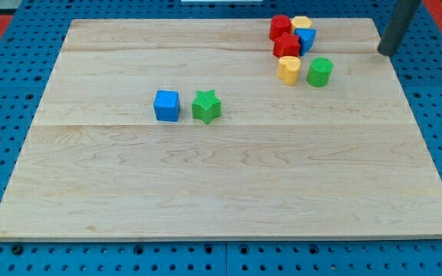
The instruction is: Move the red circle to the left side of the board
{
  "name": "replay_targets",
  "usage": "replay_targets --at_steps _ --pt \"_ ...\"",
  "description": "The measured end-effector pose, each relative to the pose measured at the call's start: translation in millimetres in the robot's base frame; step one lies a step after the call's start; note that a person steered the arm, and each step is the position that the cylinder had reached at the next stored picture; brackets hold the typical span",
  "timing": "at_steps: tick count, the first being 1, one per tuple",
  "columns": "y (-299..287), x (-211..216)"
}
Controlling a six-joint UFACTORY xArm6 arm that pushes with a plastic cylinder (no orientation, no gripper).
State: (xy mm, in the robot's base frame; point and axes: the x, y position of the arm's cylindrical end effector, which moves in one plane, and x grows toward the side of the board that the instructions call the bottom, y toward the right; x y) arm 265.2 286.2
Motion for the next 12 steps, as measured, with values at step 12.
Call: replay_targets --at_steps 12 --pt "-364.8 -22.6"
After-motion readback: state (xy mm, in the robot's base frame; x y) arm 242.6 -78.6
